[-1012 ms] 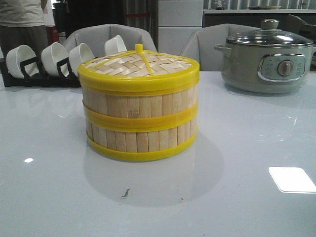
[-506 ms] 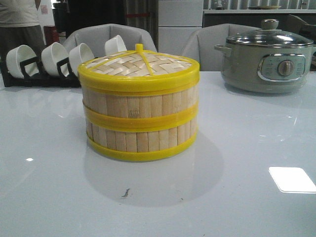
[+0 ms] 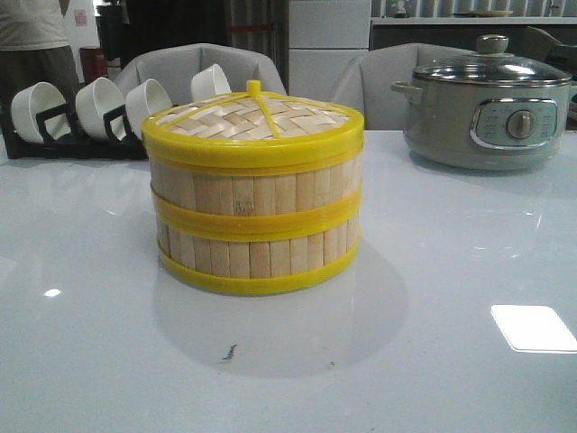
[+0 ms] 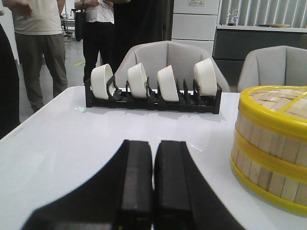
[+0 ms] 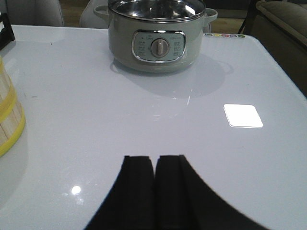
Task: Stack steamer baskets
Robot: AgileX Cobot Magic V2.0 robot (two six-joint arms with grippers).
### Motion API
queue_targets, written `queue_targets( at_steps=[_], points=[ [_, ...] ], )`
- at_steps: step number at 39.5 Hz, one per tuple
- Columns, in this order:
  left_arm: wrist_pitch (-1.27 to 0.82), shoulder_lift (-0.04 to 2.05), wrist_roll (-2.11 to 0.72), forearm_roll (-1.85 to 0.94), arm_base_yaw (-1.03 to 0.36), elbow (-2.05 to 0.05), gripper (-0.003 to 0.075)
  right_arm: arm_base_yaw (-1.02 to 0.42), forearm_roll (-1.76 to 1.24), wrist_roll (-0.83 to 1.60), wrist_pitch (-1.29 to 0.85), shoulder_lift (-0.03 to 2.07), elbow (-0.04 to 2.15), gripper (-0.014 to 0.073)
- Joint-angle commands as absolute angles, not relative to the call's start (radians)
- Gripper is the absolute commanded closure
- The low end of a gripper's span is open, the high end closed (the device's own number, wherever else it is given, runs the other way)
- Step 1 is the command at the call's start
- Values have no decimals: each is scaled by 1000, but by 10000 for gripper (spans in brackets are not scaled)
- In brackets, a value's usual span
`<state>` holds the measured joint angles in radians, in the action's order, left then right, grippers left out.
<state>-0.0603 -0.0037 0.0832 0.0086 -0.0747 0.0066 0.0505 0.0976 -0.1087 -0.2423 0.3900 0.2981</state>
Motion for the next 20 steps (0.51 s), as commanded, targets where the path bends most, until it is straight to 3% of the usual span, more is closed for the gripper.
queue_targets(
  at_steps=[1,20],
  points=[
    [31,-19,85,8,-72,8,626,56,118,-102,-157,395,329,537],
    [31,-19,85,8,-72,8,626,1,62,-115,-142,394,317,537]
  ],
)
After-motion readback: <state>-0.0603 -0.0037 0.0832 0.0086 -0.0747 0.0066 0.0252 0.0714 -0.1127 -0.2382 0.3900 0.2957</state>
